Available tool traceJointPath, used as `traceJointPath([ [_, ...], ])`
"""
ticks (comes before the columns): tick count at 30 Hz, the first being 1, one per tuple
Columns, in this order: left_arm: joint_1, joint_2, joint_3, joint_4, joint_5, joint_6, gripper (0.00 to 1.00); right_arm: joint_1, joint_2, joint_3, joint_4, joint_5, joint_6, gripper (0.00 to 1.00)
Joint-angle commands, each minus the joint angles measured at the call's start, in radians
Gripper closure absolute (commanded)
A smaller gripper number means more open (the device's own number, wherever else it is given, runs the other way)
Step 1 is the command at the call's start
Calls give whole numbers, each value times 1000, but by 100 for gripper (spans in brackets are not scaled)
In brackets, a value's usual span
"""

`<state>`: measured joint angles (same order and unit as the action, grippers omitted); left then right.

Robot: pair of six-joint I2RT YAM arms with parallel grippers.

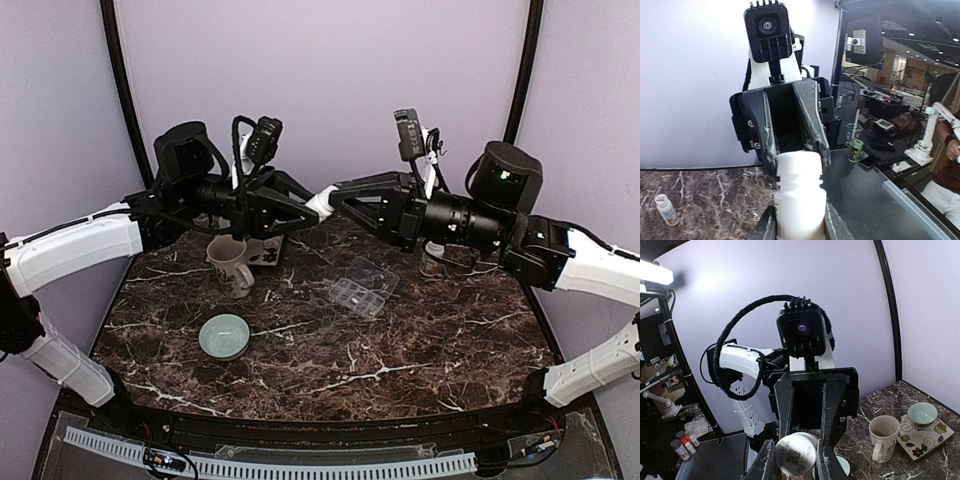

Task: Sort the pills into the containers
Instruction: Screw the lid of the pill bottle onto the pill bottle.

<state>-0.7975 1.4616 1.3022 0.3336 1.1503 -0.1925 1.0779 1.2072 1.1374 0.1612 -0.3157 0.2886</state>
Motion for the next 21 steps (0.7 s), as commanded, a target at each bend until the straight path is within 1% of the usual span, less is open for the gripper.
traceJointPath([
  [1, -126, -43, -4, 52, -344, 154, 100, 24, 202, -56, -251, 59, 144, 93],
  [3, -135, -55, -16, 50, -415, 199, 100, 24, 213, -58, -250, 67, 186, 93],
  [4, -140, -62, -24, 57, -472, 217, 100, 23, 218, -62, -246, 70, 207, 94],
  [10, -179, -84, -74, 106, -675, 340, 100, 24, 247, -66, -241, 100, 303, 94],
  [16, -211, -85, -89, 128, -825, 428, 100, 23, 260, -58, -294, 149, 325, 94],
  [21, -216, -117, -144, 173, -953, 453, 100, 24, 255, -53, -351, 195, 323, 95],
])
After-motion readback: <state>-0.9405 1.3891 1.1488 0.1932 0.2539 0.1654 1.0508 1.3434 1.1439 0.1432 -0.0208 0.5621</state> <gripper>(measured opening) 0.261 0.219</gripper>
